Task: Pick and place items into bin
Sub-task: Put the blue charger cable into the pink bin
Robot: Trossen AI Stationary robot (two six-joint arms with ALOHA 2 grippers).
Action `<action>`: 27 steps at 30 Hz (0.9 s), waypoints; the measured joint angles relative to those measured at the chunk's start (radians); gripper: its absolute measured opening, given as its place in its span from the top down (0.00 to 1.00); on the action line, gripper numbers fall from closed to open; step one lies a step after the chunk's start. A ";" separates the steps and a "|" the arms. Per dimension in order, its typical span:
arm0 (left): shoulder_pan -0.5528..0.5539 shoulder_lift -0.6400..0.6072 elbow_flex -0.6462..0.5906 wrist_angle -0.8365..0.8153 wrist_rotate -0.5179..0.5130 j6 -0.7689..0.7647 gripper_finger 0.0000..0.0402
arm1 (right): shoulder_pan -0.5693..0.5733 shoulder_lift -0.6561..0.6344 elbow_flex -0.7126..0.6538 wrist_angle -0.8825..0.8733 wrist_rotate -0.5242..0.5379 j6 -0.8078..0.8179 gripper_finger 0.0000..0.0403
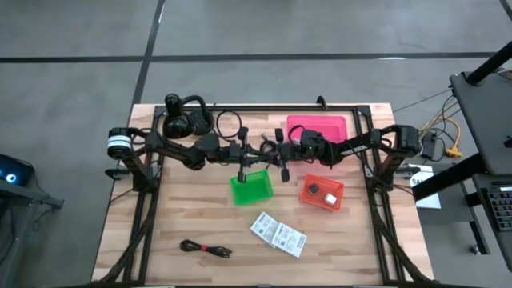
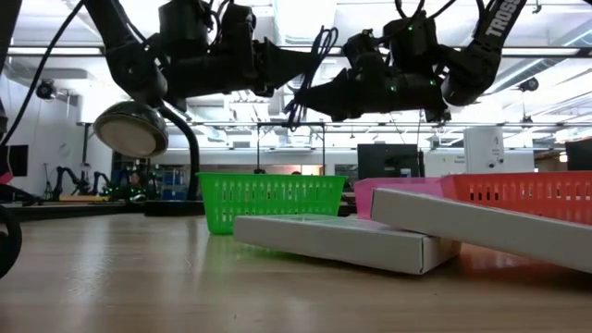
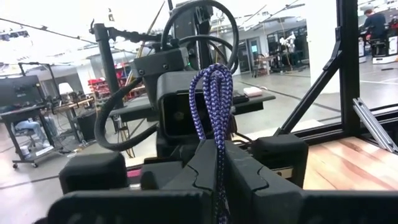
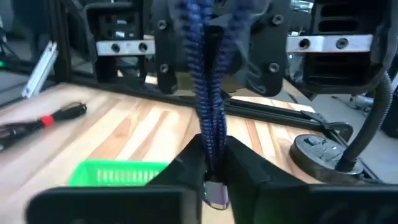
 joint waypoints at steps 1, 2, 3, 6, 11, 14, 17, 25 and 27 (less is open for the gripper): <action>0.000 0.000 0.000 -0.002 0.000 -0.001 1.00 | 0.001 -0.001 0.000 -0.010 0.000 -0.026 0.94; 0.000 0.000 -0.001 -0.006 0.000 -0.001 1.00 | 0.004 -0.002 0.000 -0.021 0.000 -0.045 0.95; 0.000 0.000 -0.002 -0.008 0.003 -0.001 1.00 | 0.005 -0.002 0.000 -0.025 0.001 -0.054 0.95; 0.000 0.000 -0.005 -0.005 0.006 -0.001 1.00 | 0.006 -0.003 0.000 -0.027 0.001 -0.047 0.96; 0.000 -0.017 -0.009 -0.009 0.004 -0.010 0.91 | 0.000 -0.010 -0.002 -0.047 0.006 -0.037 0.96; 0.000 -0.019 -0.009 -0.002 0.005 -0.044 0.81 | -0.005 -0.020 -0.011 -0.080 0.035 -0.036 0.96; -0.001 -0.019 -0.009 -0.002 0.005 -0.053 0.70 | -0.008 -0.044 -0.023 -0.100 0.061 -0.036 0.96; -0.002 -0.020 -0.011 -0.007 0.002 -0.053 0.51 | -0.019 -0.175 -0.120 -0.170 0.259 -0.037 0.96; -0.002 -0.020 -0.011 -0.007 0.001 -0.053 0.50 | -0.022 -0.224 -0.159 -0.205 0.358 -0.034 0.96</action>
